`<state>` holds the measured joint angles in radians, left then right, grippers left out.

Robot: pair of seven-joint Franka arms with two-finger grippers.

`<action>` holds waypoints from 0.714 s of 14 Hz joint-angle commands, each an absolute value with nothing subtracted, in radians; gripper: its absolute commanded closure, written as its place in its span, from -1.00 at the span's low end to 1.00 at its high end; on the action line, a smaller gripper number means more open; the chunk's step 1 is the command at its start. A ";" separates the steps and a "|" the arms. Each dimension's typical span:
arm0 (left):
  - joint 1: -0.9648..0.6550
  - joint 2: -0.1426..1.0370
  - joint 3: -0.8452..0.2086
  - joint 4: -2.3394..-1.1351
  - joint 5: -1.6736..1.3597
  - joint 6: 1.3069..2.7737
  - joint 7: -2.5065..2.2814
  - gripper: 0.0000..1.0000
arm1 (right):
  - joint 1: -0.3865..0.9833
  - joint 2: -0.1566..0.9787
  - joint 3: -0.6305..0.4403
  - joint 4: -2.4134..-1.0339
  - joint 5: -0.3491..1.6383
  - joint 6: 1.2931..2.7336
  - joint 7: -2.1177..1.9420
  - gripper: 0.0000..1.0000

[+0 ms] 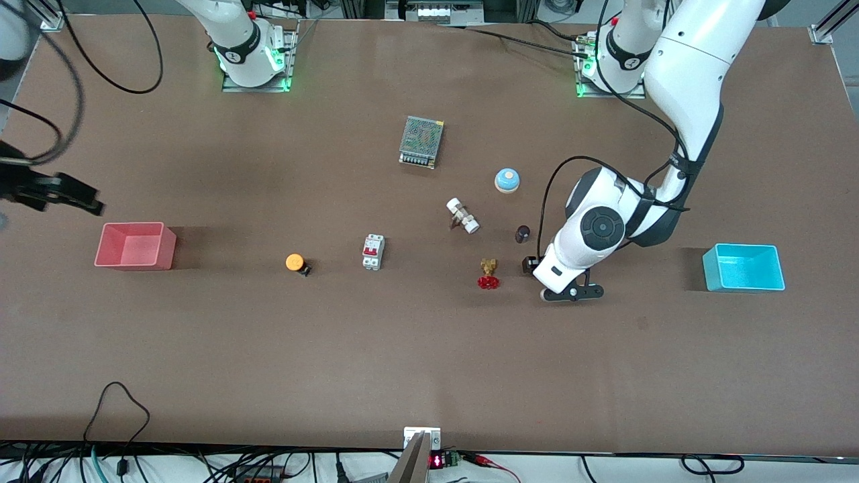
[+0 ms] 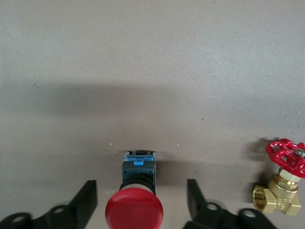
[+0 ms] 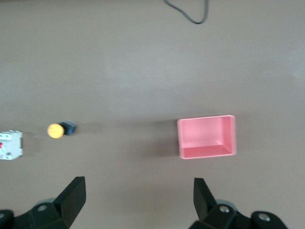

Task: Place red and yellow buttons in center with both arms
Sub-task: 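Withdraw the right gripper while the left gripper carries the red button toward center, then lower the red button beside the valve and open the left gripper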

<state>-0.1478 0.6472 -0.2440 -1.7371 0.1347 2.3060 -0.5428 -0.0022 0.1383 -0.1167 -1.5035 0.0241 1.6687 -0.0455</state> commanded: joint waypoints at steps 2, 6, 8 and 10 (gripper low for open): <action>-0.152 0.614 -0.239 -1.724 0.158 2.278 -0.552 -1.00 | -0.031 0.075 -0.101 -1.552 0.031 1.643 -0.097 -1.00; -0.138 0.517 -0.236 -1.677 0.160 2.104 -0.510 -1.00 | -0.028 -0.052 -0.101 -1.763 0.023 1.748 -0.081 -1.00; -0.132 0.497 -0.232 -1.616 0.160 1.987 -0.462 -1.00 | -0.034 -0.071 -0.103 -1.796 0.020 1.772 -0.081 -1.00; -0.115 0.470 -0.232 -1.547 0.160 1.863 -0.422 -1.00 | -0.032 -0.072 -0.103 -1.786 0.021 1.752 -0.066 -1.00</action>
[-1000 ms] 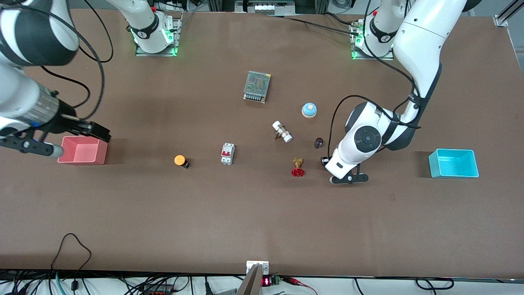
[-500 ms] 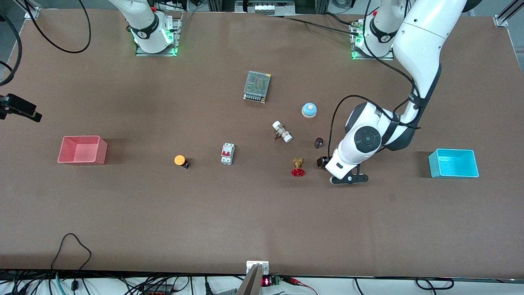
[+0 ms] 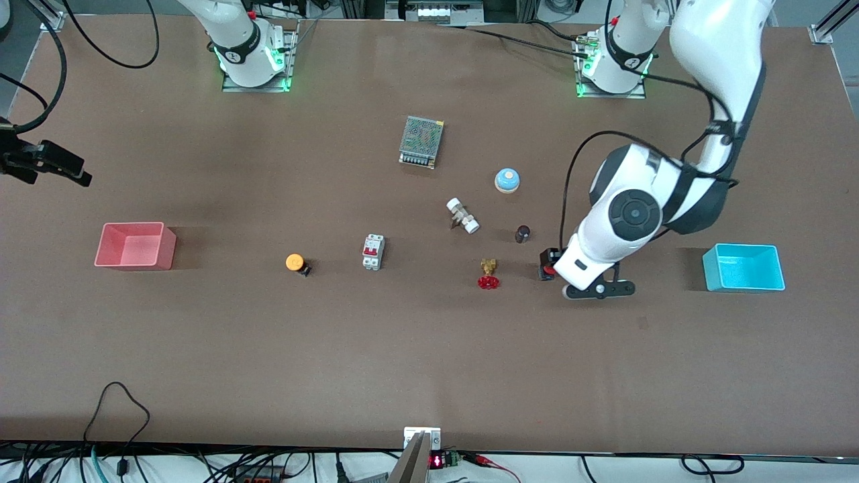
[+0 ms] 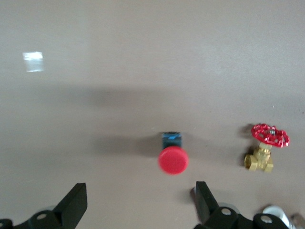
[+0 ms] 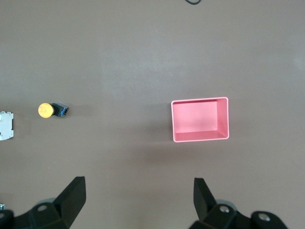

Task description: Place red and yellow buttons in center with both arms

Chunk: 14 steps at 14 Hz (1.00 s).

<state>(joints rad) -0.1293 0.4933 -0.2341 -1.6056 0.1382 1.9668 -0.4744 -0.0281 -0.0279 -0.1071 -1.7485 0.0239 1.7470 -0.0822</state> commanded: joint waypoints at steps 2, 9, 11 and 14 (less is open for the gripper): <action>-0.101 0.419 -0.232 -1.505 0.158 1.755 -0.385 -1.00 | -0.029 -0.064 -0.101 -1.750 0.023 1.721 -0.037 -1.00; 0.024 0.253 -0.241 -1.421 0.143 1.453 -0.201 -1.00 | -0.029 -0.061 -0.103 -1.741 0.017 1.701 -0.048 -1.00; 0.047 0.250 -0.233 -1.373 0.126 1.413 -0.152 -1.00 | -0.028 -0.063 -0.098 -1.733 0.002 1.686 -0.041 -1.00; 0.074 0.195 -0.172 -1.399 0.060 1.433 -0.014 -1.00 | -0.023 -0.063 -0.095 -1.730 0.003 1.684 -0.029 -1.00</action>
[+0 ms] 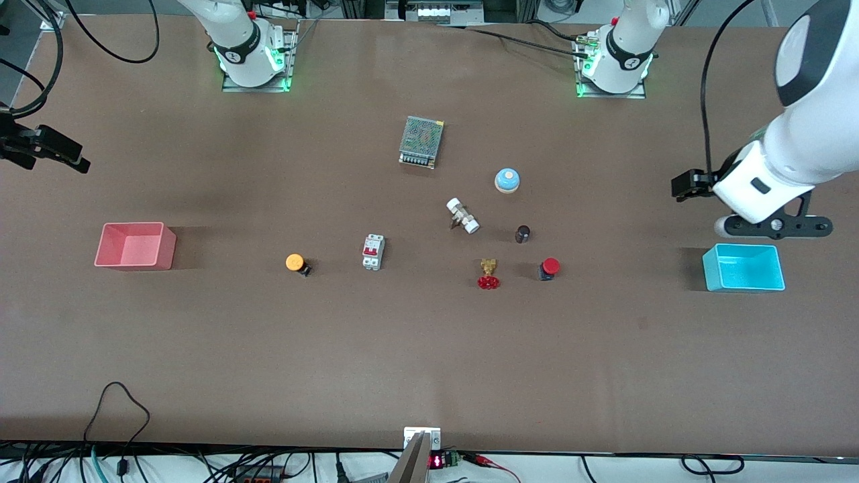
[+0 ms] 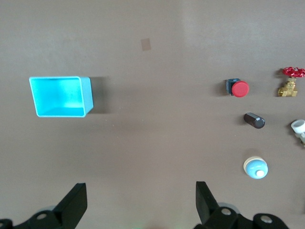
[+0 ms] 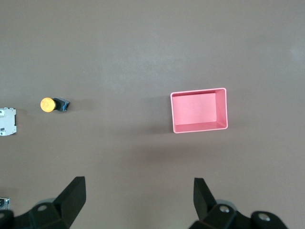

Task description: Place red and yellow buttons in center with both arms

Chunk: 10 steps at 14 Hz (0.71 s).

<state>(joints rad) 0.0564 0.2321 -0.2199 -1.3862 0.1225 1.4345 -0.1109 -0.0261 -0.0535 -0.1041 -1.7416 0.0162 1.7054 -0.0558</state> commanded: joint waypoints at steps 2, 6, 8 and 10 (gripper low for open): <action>0.019 0.099 -0.047 -1.510 -0.012 1.524 0.006 -1.00 | -0.025 -0.063 -0.086 -1.729 0.005 1.686 -0.028 -1.00; -0.018 -0.089 -0.029 -1.733 0.002 1.655 -0.002 -1.00 | -0.023 -0.069 -0.081 -1.724 0.005 1.684 -0.032 -1.00; -0.017 -0.089 -0.029 -1.724 0.006 1.623 0.005 -1.00 | -0.021 -0.072 -0.081 -1.724 0.003 1.672 -0.037 -1.00; -0.009 -0.081 -0.032 -1.715 0.018 1.614 0.011 -1.00 | -0.021 -0.081 -0.083 -1.724 0.005 1.645 -0.029 -1.00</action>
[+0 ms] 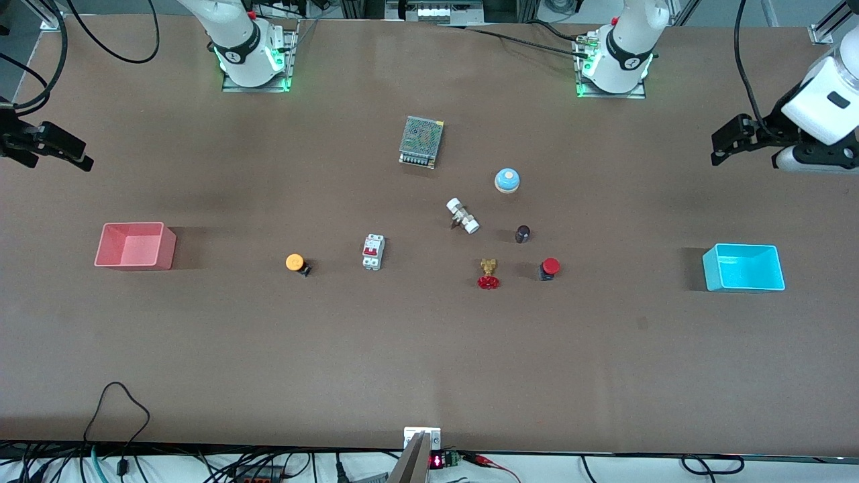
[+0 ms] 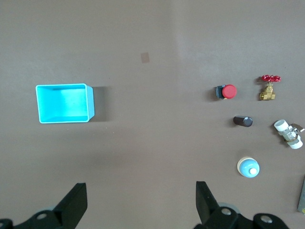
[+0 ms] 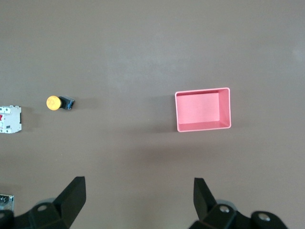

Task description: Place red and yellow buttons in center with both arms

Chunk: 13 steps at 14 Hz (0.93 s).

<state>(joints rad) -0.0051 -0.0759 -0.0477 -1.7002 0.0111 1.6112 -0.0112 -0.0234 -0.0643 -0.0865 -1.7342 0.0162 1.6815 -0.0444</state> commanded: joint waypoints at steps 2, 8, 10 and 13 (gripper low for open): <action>-0.011 -0.066 -0.035 -1.685 0.018 1.602 0.008 -1.00 | -0.021 -0.091 -0.081 -1.724 0.005 1.651 -0.028 -1.00; -0.008 -0.008 -0.040 -1.603 0.017 1.563 0.061 -1.00 | -0.018 -0.091 -0.081 -1.726 0.000 1.643 -0.041 -1.00; -0.009 -0.008 -0.041 -1.601 0.017 1.563 0.060 -1.00 | -0.018 -0.091 -0.081 -1.726 -0.002 1.641 -0.044 -1.00; -0.009 -0.008 -0.043 -1.594 0.018 1.552 0.061 -1.00 | -0.018 -0.092 -0.081 -1.727 -0.002 1.640 -0.044 -1.00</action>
<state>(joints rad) -0.0066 -0.0245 -0.0427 -1.6380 0.0113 1.5852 0.0351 -0.0222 -0.0812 -0.0842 -1.7326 0.0119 1.6599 -0.0447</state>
